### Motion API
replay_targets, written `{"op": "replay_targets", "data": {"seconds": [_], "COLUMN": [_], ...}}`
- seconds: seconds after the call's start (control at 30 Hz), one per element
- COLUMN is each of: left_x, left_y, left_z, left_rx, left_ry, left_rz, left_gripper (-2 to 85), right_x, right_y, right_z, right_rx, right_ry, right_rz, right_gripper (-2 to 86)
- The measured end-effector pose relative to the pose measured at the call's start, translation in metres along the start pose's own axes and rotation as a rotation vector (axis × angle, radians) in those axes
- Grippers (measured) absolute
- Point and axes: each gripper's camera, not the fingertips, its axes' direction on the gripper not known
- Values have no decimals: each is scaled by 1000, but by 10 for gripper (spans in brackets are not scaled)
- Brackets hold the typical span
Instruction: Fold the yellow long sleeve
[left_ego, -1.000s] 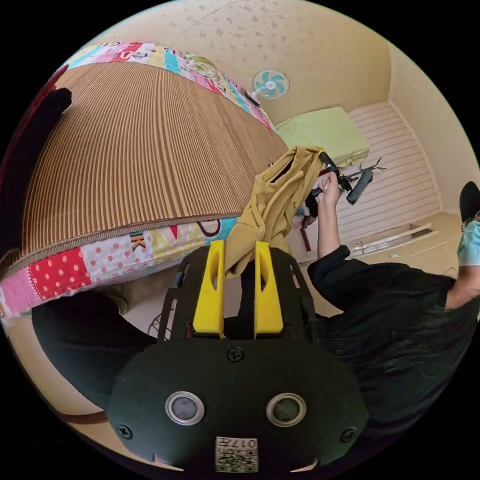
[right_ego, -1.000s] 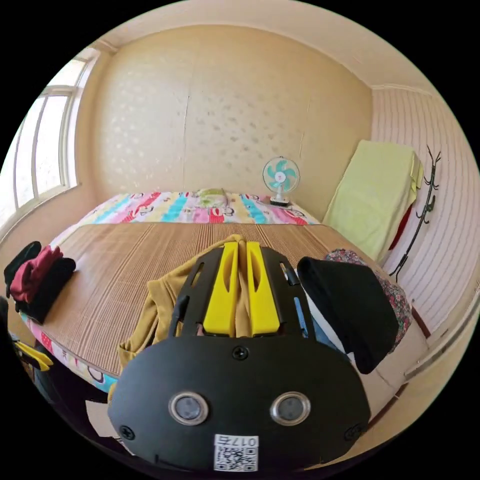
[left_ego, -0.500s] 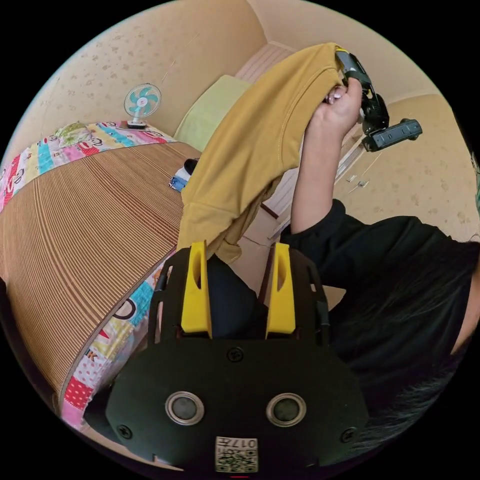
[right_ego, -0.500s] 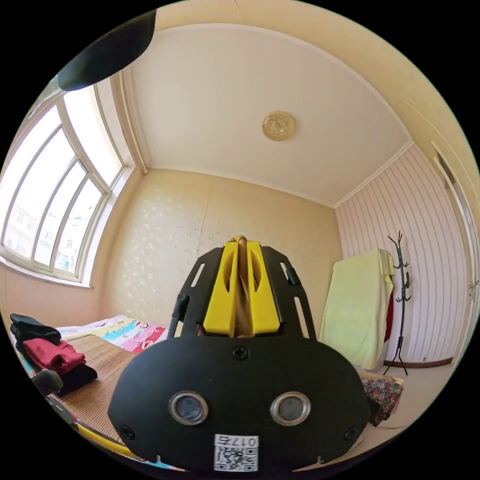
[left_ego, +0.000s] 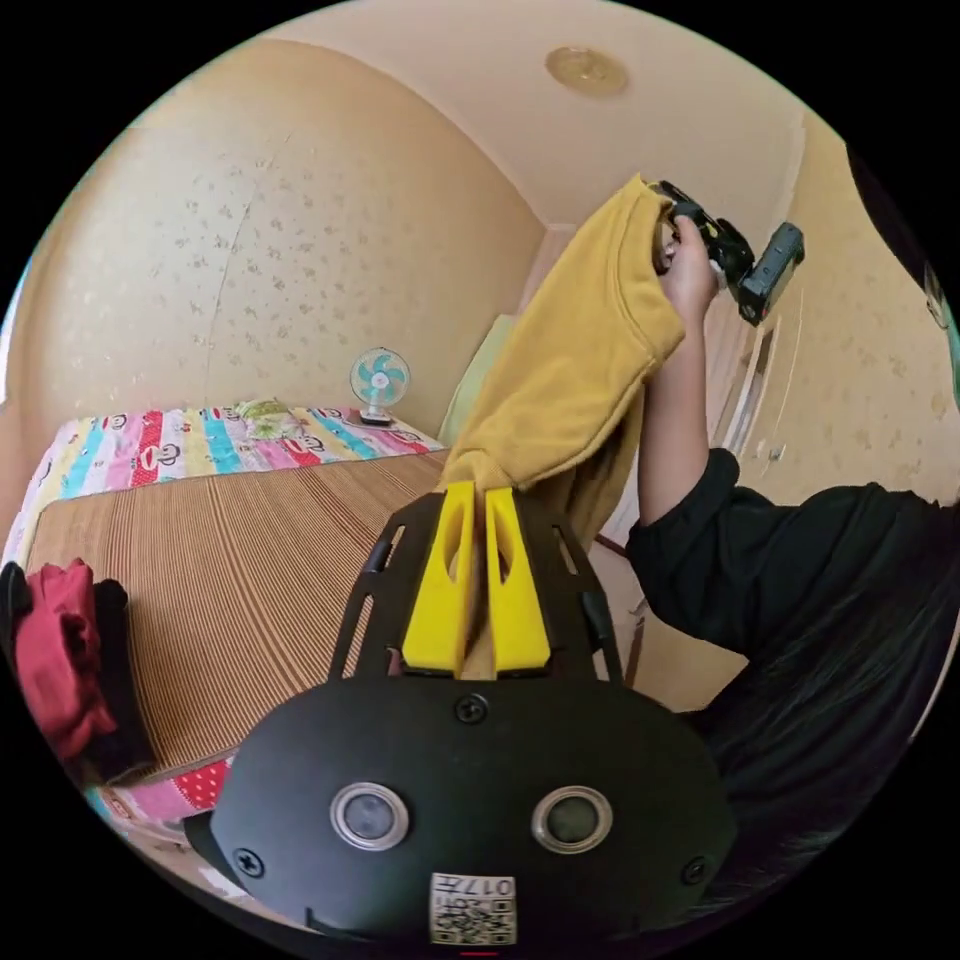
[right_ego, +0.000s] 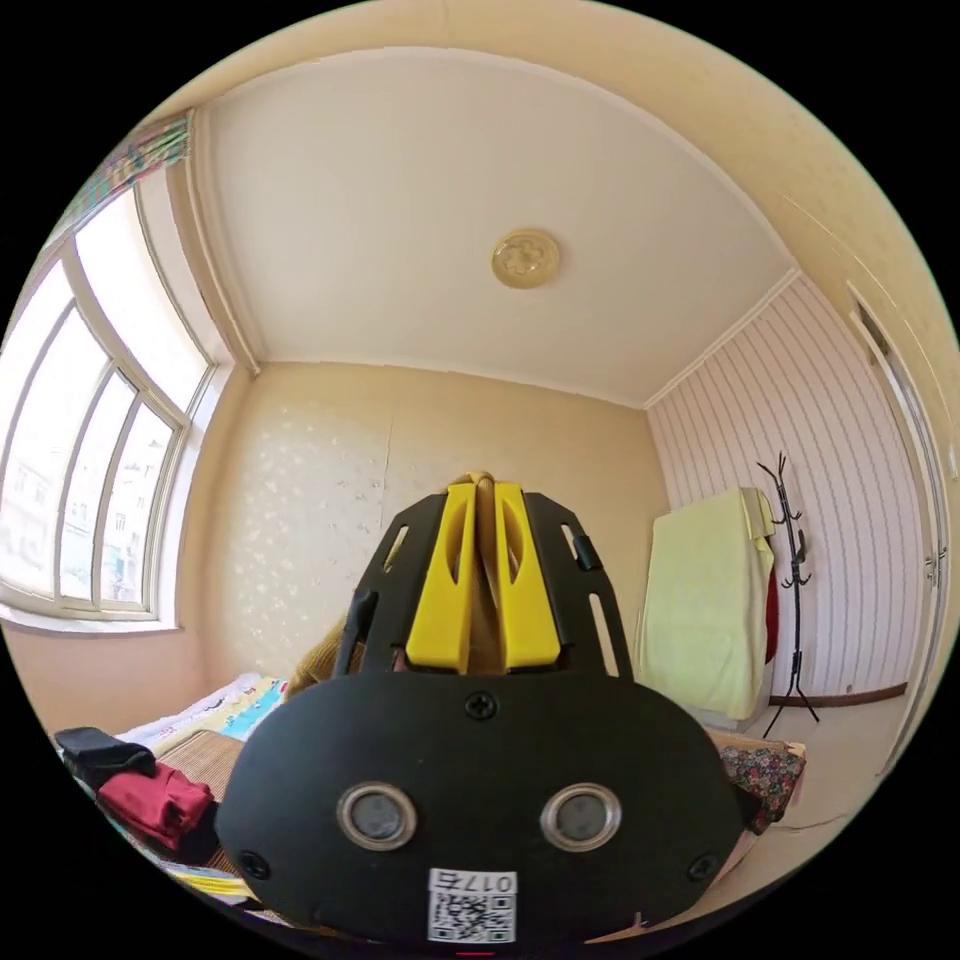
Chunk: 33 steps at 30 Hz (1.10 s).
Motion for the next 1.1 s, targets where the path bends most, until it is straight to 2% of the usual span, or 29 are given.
{"op": "replay_targets", "data": {"seconds": [0.13,0.2,0.33,0.4,0.47,0.53,0.57,0.67,0.73,0.77,0.83,0.87,0.97,1.03,1.1], "left_x": [-27,-27,-31,-42,-58,-98,-113,-227,-331,-348,-373,-375,-373,-365,-355], "left_y": [-29,-48,-99,-117,-141,-182,-193,-240,-221,-209,-149,-133,-51,5,37], "left_z": [-86,-114,-134,-125,-104,-52,-34,74,145,155,180,186,229,251,254], "left_rx": [334,428,448,450,410,304,262,-28,-256,-280,-275,-286,-504,-652,-709], "left_ry": [56,23,23,4,-98,-268,-307,-482,-525,-497,-331,-321,-353,-334,-312], "left_rz": [-67,-49,8,2,-4,-1,1,-102,-360,-412,-456,-454,-424,-403,-396], "left_gripper": [-6,-7,-7,-5,-3,5,9,53,82,84,82,81,82,87,88], "right_x": [45,79,122,131,128,122,115,90,78,65,37,14,-30,-39,-41], "right_y": [17,29,56,77,99,133,165,297,397,451,510,548,648,689,723], "right_z": [-7,-16,-21,11,65,146,215,398,462,472,449,423,348,301,242], "right_rx": [-23,-64,-52,-129,-248,-427,-571,-914,-1146,-1256,-1269,-1279,-1419,-1463,-1495], "right_ry": [-4,-91,-239,-238,-244,-263,-262,-280,-197,-175,-223,-288,-363,-388,-460], "right_rz": [23,76,158,153,112,70,38,-40,-24,-44,-96,-169,-299,-298,-296], "right_gripper": [30,29,31,34,38,45,52,63,59,61,67,67,68,68,62]}}
